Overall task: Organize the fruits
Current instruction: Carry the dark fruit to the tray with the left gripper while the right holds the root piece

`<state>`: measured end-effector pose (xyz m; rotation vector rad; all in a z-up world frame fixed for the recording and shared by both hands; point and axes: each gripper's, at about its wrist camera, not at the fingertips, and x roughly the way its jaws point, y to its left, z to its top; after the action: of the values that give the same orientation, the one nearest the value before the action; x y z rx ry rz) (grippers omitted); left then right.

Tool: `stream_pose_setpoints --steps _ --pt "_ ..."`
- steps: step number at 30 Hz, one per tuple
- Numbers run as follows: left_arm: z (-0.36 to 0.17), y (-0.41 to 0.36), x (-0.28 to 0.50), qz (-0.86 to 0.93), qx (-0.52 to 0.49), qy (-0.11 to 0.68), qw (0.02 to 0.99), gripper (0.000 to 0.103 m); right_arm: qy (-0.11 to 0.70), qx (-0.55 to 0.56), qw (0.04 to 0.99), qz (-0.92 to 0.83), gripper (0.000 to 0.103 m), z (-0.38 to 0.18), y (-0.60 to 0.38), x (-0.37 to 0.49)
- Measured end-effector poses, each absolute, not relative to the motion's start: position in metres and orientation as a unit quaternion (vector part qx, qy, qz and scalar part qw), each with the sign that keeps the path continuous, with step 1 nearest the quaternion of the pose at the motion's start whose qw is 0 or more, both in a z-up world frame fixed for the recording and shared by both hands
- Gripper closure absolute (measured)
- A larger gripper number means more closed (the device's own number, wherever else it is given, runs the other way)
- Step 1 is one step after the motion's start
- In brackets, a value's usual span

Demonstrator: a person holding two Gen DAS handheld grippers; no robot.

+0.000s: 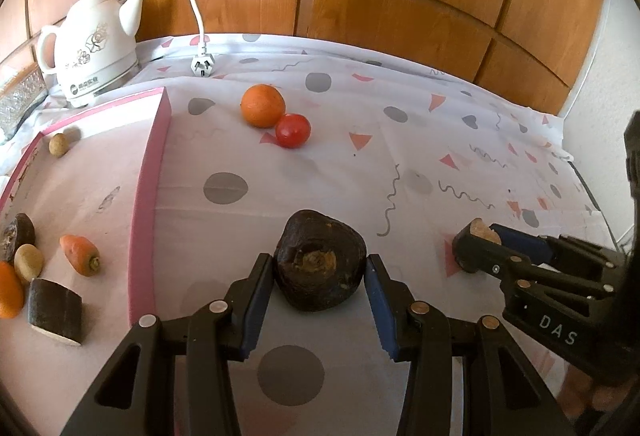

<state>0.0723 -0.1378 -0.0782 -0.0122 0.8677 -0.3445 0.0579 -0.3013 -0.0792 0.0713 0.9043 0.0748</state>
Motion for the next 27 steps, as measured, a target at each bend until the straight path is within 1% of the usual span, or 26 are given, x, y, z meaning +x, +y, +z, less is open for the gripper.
stream_pose_setpoints --steps 7,27 --pt "-0.079 -0.1397 0.0697 -0.166 0.005 0.41 0.897 0.056 0.413 0.06 0.909 0.012 0.069 -0.0832 -0.302 0.0541" --pt "-0.0786 -0.1398 0.0684 -0.168 0.012 0.406 0.898 0.056 0.394 0.05 0.918 0.0 0.069 -0.0862 -0.2988 0.0493"
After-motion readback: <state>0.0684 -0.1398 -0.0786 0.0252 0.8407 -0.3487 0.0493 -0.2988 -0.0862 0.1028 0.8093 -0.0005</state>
